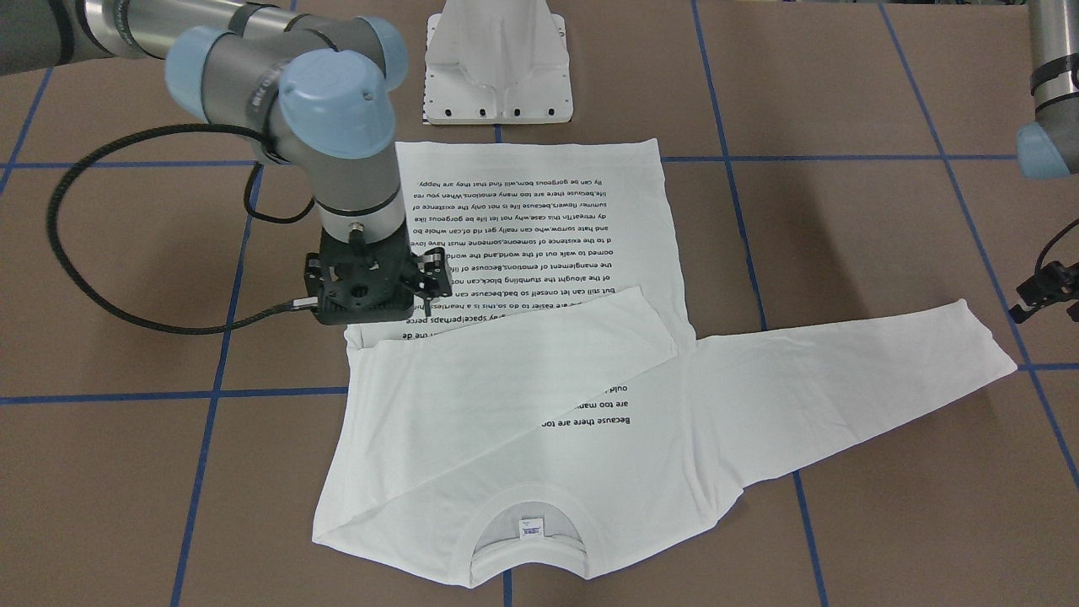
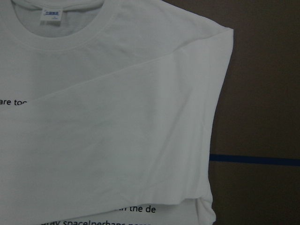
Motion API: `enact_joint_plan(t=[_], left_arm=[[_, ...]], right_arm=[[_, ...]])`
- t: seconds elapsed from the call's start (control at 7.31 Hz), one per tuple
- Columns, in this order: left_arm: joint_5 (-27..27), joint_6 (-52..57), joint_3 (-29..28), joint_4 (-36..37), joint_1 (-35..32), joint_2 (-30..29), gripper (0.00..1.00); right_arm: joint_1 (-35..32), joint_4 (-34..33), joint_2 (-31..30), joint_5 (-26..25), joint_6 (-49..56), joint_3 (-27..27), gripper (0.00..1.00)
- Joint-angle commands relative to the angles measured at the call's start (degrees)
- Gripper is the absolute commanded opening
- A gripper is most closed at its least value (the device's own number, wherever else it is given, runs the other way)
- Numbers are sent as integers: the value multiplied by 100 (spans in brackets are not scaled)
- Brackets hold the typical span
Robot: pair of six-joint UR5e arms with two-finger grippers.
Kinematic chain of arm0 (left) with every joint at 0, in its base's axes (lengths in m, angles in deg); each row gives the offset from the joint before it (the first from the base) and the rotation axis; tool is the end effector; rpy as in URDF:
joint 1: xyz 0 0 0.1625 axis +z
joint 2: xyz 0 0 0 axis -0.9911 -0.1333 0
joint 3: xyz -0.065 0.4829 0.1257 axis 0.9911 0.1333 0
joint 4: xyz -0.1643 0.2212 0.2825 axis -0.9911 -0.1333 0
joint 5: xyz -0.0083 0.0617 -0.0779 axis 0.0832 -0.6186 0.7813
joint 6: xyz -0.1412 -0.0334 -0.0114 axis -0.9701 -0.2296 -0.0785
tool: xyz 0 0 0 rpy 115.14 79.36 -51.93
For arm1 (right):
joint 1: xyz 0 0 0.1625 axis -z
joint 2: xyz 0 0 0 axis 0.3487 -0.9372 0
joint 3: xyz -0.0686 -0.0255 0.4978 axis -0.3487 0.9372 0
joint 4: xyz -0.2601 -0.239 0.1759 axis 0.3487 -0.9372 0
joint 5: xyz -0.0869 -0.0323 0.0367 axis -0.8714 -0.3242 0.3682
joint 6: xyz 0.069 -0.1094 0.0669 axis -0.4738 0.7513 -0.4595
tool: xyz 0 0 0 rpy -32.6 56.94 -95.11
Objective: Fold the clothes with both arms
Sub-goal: 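Release the sleeve and lift the right gripper away from the shirt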
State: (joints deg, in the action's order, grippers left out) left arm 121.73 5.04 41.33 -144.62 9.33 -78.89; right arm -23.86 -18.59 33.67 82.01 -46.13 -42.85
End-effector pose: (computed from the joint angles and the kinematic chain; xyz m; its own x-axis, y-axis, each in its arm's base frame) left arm 0.1179 -0.5292 0.7705 0.6601 -0.0324 -0.7505 0.1909 0.9735 0.1259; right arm -0.4777 -0.5768 0.3091 0.7582 -0.0726 0.6480 -0.0236 0.9901 0.1386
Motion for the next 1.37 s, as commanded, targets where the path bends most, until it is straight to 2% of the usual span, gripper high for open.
enact_joint_plan(t=[0.0, 0.14, 0.68, 0.82, 1.23], left_arm=[[-535, -694, -656, -1044, 584, 19, 99], [-572, -757, -852, -1242, 638, -33, 99], [-633, -705, -1090, -1244, 647, -270, 94], [-782, -696, -1118, -1270, 647, -271, 94], [-792, -696, -1171, -1280, 700, -280, 90]], right_arm=[[-677, -379, -756, 734, 698, -748, 100], [-705, -380, -888, 738, 787, -854, 100], [-723, -380, -907, 746, 788, -951, 100], [-723, -380, -907, 747, 788, -951, 100], [-750, -380, -899, 764, 788, -960, 100]])
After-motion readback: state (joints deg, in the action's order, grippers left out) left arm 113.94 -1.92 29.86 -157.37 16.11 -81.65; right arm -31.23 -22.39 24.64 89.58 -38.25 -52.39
